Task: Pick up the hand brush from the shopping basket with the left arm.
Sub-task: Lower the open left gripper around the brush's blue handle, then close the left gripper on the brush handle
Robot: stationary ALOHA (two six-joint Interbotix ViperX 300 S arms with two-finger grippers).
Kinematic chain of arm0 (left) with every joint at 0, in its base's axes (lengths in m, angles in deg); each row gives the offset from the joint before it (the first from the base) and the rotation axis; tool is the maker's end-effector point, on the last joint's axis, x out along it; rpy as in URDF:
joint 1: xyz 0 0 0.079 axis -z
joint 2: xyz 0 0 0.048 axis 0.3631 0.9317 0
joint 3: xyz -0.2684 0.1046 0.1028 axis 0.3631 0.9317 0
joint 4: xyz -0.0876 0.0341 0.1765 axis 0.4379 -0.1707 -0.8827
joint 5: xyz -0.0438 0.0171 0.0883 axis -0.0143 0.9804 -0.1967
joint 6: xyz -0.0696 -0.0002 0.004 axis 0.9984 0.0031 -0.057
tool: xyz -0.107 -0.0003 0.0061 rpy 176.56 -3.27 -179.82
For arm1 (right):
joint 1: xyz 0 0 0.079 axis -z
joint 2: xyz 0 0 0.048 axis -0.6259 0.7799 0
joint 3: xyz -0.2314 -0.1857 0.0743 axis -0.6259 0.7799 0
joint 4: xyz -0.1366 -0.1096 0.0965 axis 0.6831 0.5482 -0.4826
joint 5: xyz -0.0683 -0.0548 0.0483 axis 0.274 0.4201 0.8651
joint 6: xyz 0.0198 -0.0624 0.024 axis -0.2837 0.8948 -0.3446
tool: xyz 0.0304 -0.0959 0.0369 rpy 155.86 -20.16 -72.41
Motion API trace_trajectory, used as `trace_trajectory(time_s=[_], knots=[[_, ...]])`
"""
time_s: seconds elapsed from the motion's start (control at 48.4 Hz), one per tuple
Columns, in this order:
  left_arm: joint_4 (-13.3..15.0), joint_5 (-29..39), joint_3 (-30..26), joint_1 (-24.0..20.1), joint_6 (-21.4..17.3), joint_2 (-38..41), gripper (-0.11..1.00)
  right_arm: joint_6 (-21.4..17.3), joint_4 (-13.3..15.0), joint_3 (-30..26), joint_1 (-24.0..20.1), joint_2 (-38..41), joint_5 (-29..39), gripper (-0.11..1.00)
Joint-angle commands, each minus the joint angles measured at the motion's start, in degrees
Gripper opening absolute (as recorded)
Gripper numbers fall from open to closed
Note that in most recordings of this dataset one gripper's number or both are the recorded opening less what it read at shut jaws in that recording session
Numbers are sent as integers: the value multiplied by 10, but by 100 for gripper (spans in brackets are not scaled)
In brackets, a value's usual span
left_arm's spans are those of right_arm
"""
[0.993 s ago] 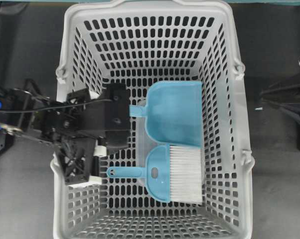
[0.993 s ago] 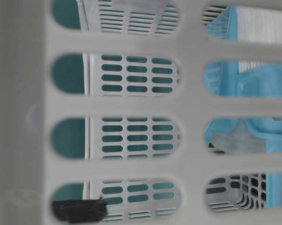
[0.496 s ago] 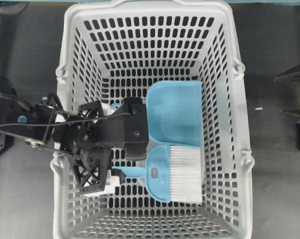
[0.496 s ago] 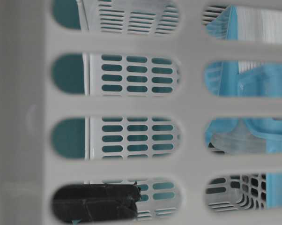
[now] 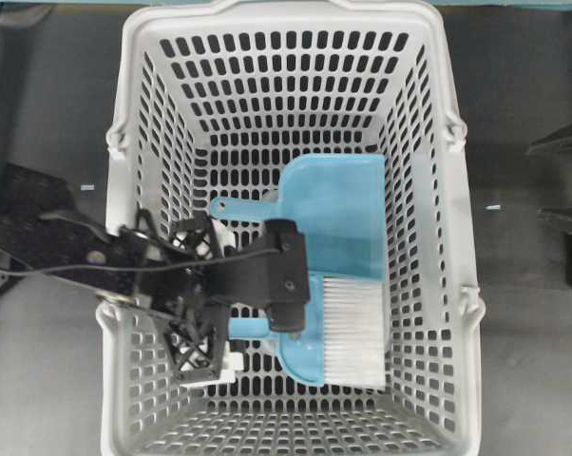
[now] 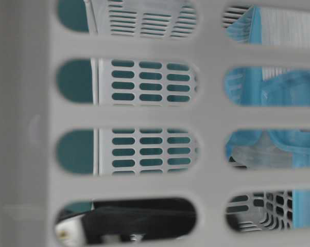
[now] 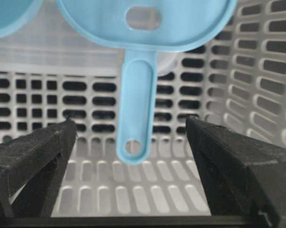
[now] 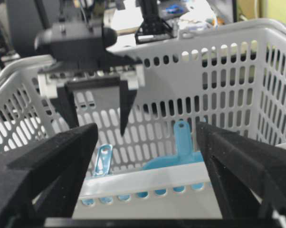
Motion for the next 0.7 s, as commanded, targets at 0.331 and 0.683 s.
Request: trace_trajectory(time_s=[0.331, 0.683], knots=[[-3, 3, -17, 3, -8, 34, 91, 2, -1, -7, -1, 5, -4, 79], [-3, 3, -15, 3, -35, 73, 91, 2, -1, -4, -1, 5, -3, 79]])
